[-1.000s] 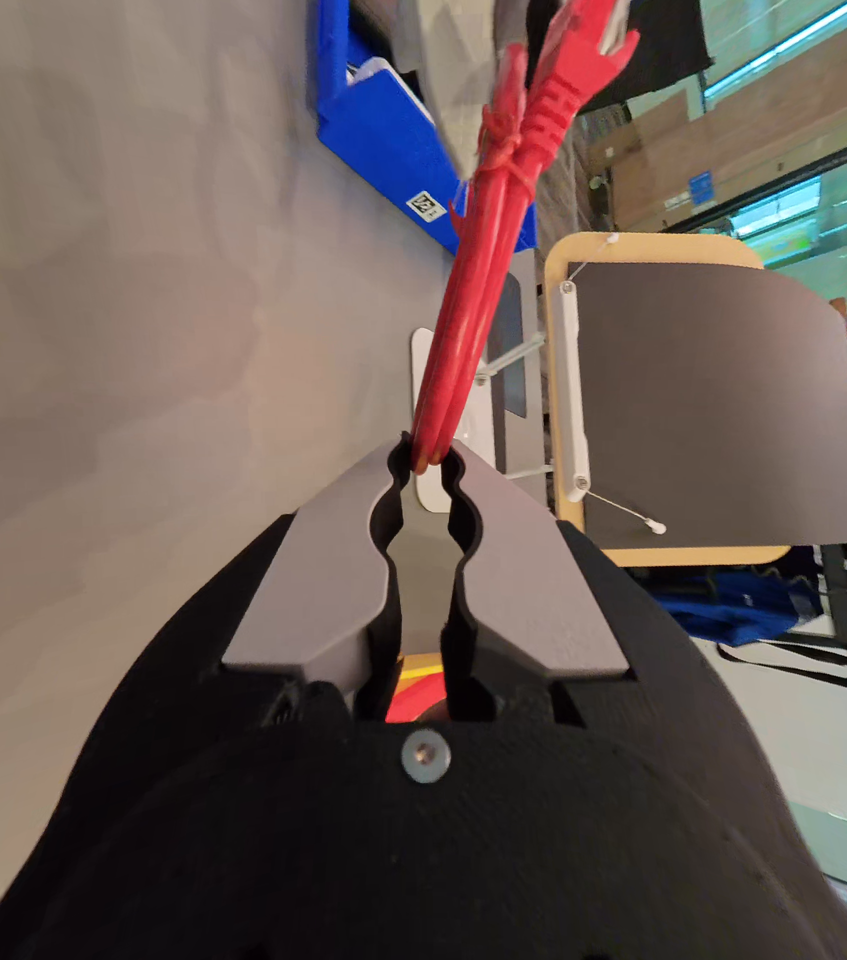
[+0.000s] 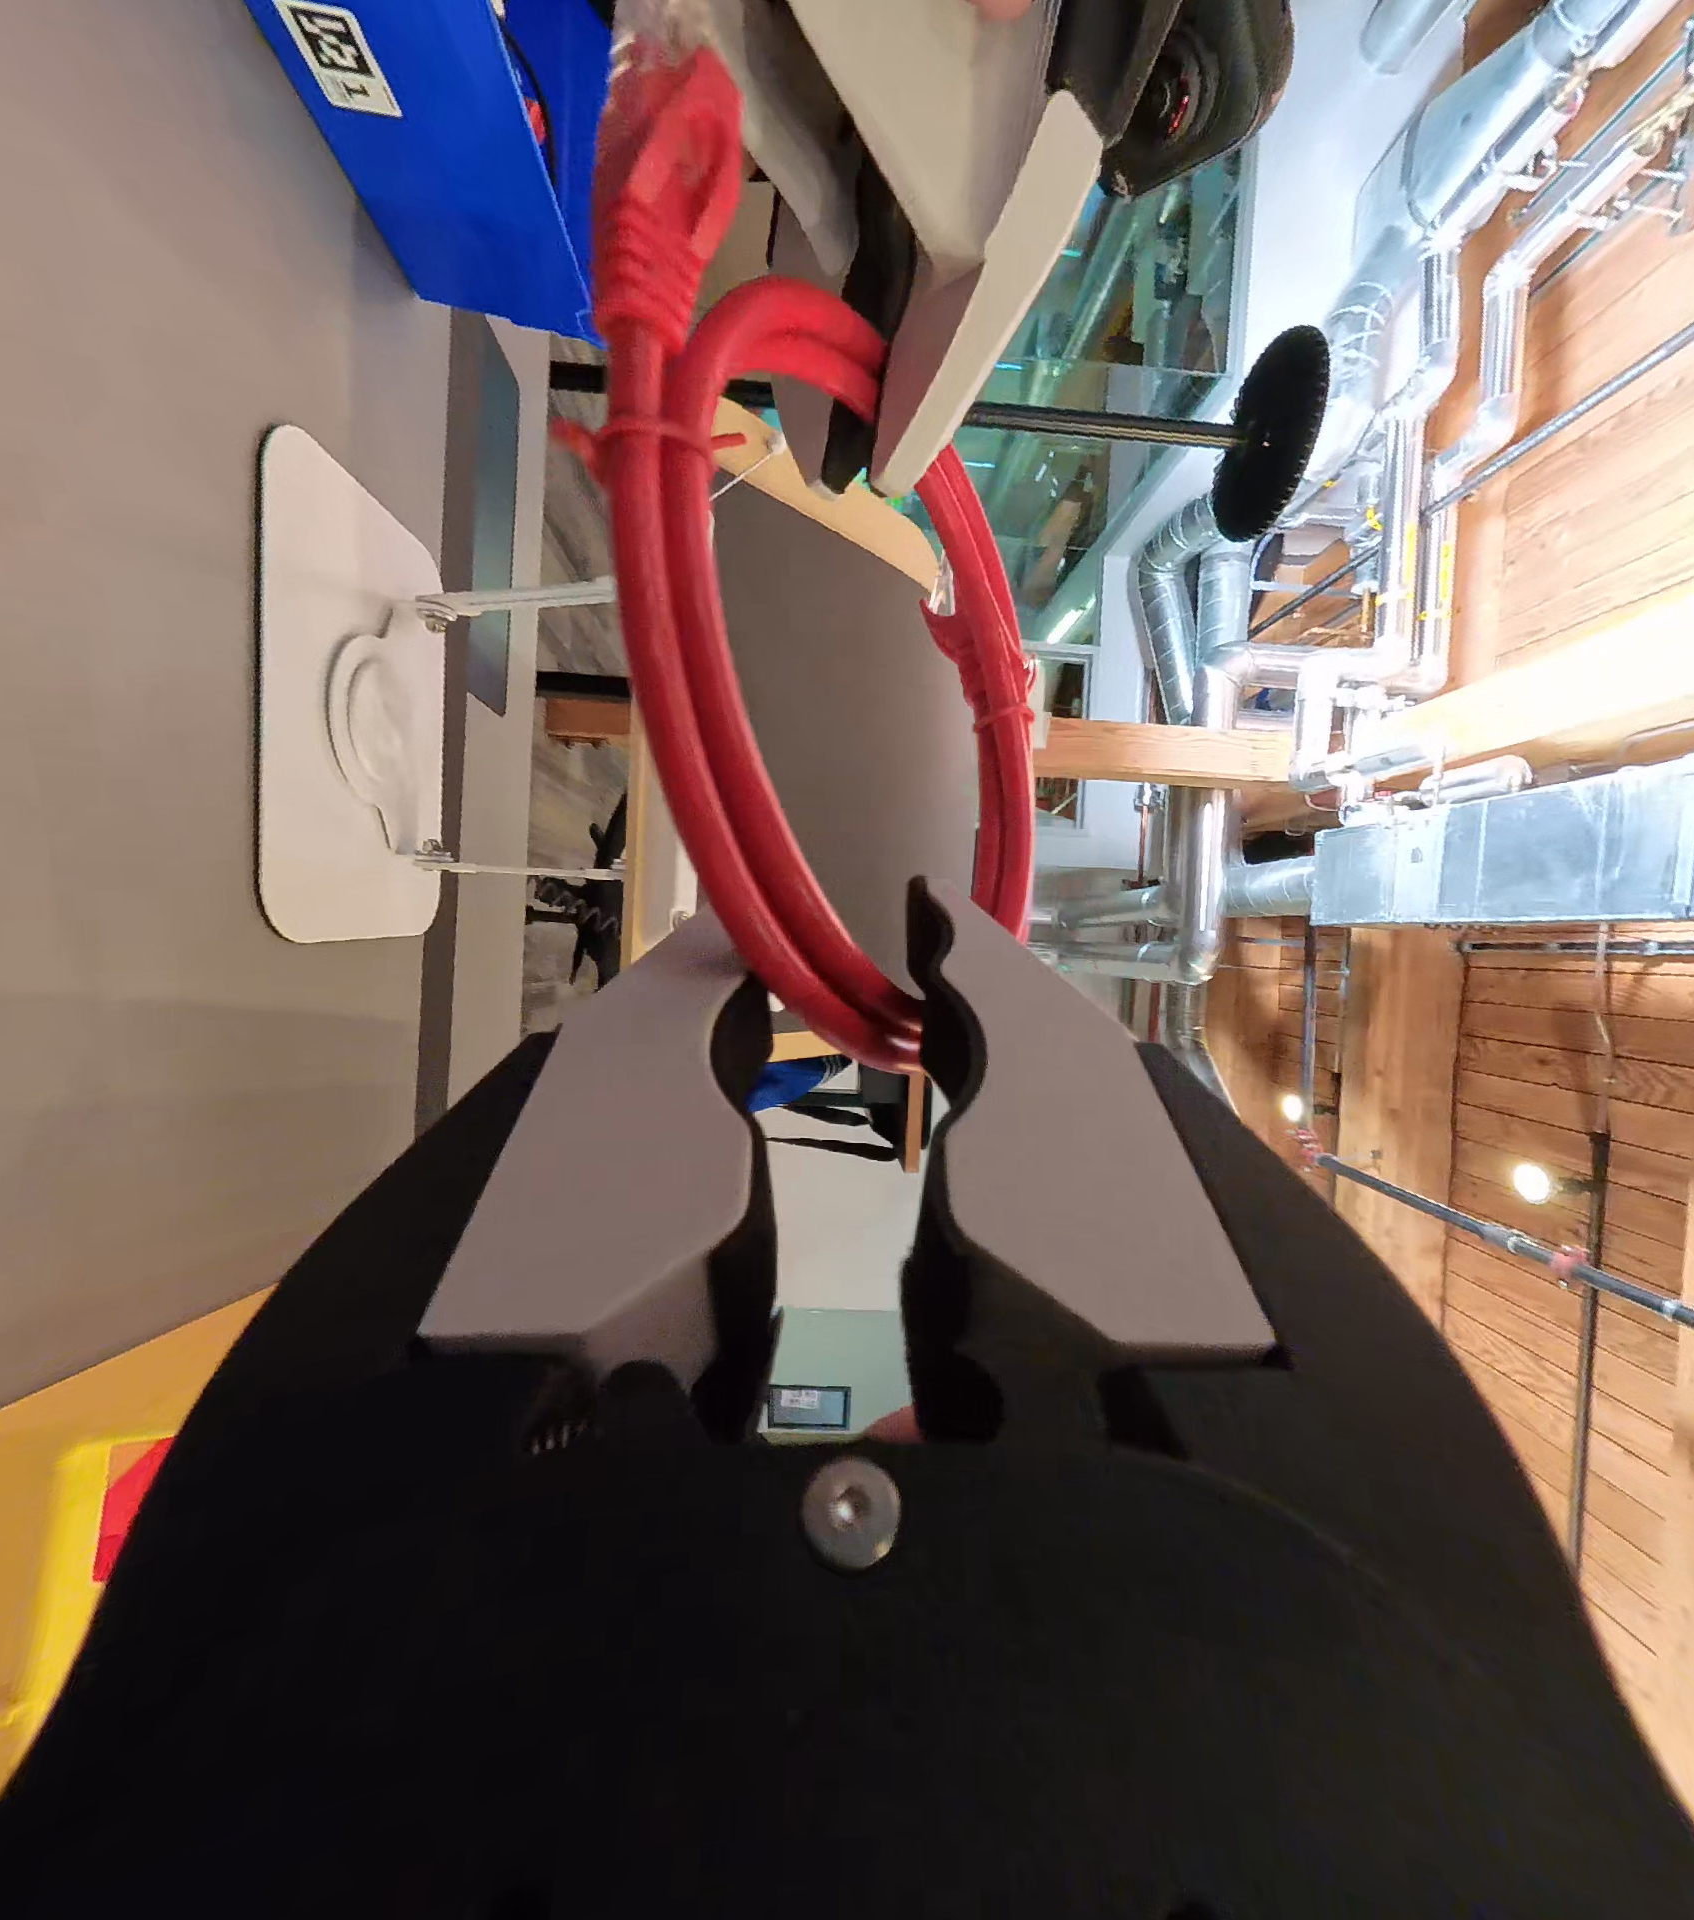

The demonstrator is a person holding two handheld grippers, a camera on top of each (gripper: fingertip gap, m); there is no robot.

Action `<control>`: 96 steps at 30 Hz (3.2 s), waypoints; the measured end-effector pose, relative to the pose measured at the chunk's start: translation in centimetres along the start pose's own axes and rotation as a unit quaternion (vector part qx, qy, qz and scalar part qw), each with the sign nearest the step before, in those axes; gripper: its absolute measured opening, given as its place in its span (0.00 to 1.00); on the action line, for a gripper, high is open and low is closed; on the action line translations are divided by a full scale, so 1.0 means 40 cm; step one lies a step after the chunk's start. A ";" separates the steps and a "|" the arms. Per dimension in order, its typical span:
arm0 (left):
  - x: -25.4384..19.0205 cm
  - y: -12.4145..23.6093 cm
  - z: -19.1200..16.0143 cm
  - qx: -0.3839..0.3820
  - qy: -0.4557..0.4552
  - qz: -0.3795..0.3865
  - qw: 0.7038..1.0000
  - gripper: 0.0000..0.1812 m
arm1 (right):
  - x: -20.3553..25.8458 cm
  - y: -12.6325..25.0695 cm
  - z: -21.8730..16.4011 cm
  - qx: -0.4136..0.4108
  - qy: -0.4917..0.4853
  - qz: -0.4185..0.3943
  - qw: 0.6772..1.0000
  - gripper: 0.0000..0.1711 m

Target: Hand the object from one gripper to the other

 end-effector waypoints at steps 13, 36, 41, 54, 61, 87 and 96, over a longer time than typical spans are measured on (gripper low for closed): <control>0.005 0.096 0.042 -0.026 -0.206 0.143 0.968 0.32 | 0.035 0.023 -0.024 -0.012 -0.108 0.329 0.938 0.00; -0.042 -0.040 -0.070 0.136 -0.302 0.175 0.927 0.08 | -0.070 -0.044 0.018 -0.005 -0.098 0.351 0.931 0.50; -0.034 0.035 -0.027 0.015 -0.187 0.082 0.979 0.08 | -0.081 0.000 0.012 -0.036 -0.091 0.226 0.969 0.53; -0.040 0.057 -0.016 -0.066 -0.047 -0.049 0.996 0.07 | 0.024 0.005 0.040 -0.051 0.068 -0.009 0.996 0.14; -0.023 0.073 -0.010 -0.091 -0.012 -0.084 0.992 0.08 | 0.005 0.022 0.058 -0.070 0.041 0.028 0.996 0.06; -0.099 0.098 -0.010 0.047 -0.414 0.281 0.864 0.28 | -0.014 0.055 0.040 -0.087 -0.158 0.332 0.926 0.03; -0.090 0.026 -0.062 0.167 -0.527 0.382 0.741 0.06 | -0.010 0.058 0.055 -0.079 -0.168 0.377 0.907 0.03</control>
Point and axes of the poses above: each gripper's, where its closed fingertips meet, y back along the fingers, z out of its top, x = y × z across the jaws, the point moved 3 cm from there along y, back along the fingers, and after that the axes turned 7 degrees about x, right-handed, at the moved point
